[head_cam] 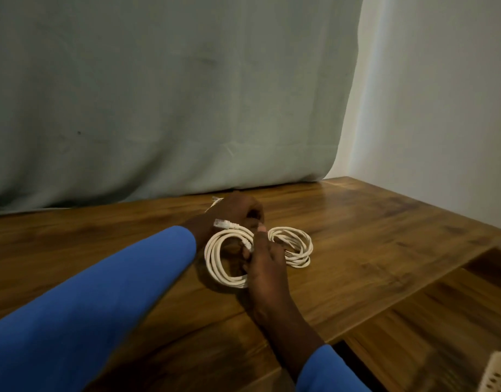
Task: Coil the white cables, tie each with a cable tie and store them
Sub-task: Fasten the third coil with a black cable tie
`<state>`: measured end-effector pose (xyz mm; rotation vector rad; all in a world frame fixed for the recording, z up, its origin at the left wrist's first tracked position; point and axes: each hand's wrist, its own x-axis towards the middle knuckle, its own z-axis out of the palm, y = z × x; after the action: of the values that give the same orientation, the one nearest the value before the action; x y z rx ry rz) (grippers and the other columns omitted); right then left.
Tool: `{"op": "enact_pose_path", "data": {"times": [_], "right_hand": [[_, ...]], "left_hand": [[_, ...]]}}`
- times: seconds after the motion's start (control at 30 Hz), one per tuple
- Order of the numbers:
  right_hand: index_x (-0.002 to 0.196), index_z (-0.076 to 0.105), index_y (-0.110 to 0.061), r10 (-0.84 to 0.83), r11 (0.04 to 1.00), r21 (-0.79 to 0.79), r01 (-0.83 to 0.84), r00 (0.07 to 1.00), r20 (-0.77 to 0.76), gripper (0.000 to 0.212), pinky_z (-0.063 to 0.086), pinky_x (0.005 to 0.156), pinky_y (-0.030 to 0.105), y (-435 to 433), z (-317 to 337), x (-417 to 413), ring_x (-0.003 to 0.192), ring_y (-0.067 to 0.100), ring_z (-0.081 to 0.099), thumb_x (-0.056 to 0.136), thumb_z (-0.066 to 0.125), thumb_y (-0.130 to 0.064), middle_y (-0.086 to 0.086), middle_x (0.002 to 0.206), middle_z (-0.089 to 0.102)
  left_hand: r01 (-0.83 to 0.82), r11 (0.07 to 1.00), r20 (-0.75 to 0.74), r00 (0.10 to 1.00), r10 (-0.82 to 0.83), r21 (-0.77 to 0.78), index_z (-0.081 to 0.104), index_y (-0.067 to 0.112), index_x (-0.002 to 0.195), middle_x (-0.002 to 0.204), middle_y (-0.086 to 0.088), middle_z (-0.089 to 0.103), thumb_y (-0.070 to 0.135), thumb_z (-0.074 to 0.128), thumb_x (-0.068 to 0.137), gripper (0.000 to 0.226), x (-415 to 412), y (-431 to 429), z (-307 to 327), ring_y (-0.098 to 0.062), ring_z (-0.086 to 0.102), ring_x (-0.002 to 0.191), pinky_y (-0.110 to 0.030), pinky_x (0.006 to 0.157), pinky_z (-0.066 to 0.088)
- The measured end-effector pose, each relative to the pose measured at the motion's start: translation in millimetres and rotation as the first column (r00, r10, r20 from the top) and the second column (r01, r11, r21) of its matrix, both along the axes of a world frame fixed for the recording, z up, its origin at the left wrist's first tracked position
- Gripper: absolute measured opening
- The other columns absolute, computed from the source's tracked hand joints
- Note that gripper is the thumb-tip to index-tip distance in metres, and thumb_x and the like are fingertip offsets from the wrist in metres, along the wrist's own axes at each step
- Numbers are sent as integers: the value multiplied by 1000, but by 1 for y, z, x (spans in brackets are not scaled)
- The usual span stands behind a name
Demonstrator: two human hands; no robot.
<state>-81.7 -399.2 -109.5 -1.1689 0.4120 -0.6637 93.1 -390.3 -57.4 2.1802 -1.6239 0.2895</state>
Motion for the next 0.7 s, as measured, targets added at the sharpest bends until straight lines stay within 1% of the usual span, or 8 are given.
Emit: {"op": "enact_pose_path", "data": {"times": [0.07, 0.13, 0.23, 0.27, 0.33, 0.4, 0.57, 0.7], "right_hand": [[70, 69, -23, 0, 999, -44, 0, 1000, -7, 45, 57, 84, 55, -1, 1, -2, 78, 27, 64, 105, 53, -45, 3, 69, 67], [70, 64, -17, 4, 992, -124, -5, 1000, -15, 46, 53, 72, 44, -3, 3, -4, 70, 23, 60, 105, 53, -44, 2, 63, 61], [70, 64, -15, 95, 968, -228, -104, 994, -52, 48, 50, 65, 34, 2, 4, -7, 63, 18, 59, 103, 54, -48, 2, 61, 60], [68, 62, -16, 124, 945, -294, -140, 990, -74, 50, 49, 63, 33, 5, 4, -9, 60, 17, 57, 102, 54, -51, 1, 59, 58], [62, 57, -19, 173, 847, -490, -207, 978, -114, 52, 43, 59, 33, 12, 2, -9, 55, 15, 52, 99, 51, -56, -1, 54, 52], [58, 54, -20, 226, 762, -591, -264, 964, -140, 55, 38, 57, 31, 26, 3, -5, 50, 13, 49, 100, 49, -55, -1, 51, 50], [52, 57, -20, 366, 735, -536, -415, 909, -201, 60, 37, 53, 26, 82, 7, 22, 47, 13, 48, 106, 50, -46, 3, 51, 52], [52, 58, -20, 479, 657, -542, -524, 845, -236, 61, 37, 46, 20, 133, 12, 58, 41, 8, 47, 108, 49, -42, -2, 47, 52]], "left_hand": [[-52, 988, -93, 995, 38, -143, 81, 18, 93, 90, 3, 79, 17, 82, 85, 7, -6, 18, 9, -10, 72, 84, -24, 75, 52], [-104, 953, -175, 983, 56, -283, 82, 19, 93, 88, 6, 79, 19, 84, 85, 8, -13, 45, 18, -6, 73, 84, -24, 78, 56], [-158, 909, -353, 936, 13, -385, 80, 20, 94, 86, 5, 79, 16, 80, 90, 6, -29, 106, 27, -8, 75, 81, -25, 75, 60], [-177, 891, -418, 908, -15, -417, 78, 19, 93, 86, 1, 79, 13, 78, 91, 6, -38, 129, 28, -11, 75, 79, -26, 72, 60], [-207, 862, -516, 854, -73, -464, 75, 14, 93, 85, -7, 79, 8, 73, 94, 6, -53, 173, 25, -15, 74, 77, -25, 68, 59], [-234, 860, -538, 841, -54, -453, 74, 10, 94, 86, -7, 79, 7, 71, 95, 4, -65, 214, 20, -16, 75, 79, -25, 68, 58], [-263, 881, -497, 867, 37, -393, 75, 12, 96, 87, -6, 78, 3, 70, 96, 10, -65, 290, -9, -22, 76, 84, -32, 80, 60], [-364, 797, -556, 830, 43, -482, 76, 15, 109, 89, -4, 78, 7, 68, 98, 16, -45, 325, -33, -14, 74, 84, -31, 82, 59]]}}
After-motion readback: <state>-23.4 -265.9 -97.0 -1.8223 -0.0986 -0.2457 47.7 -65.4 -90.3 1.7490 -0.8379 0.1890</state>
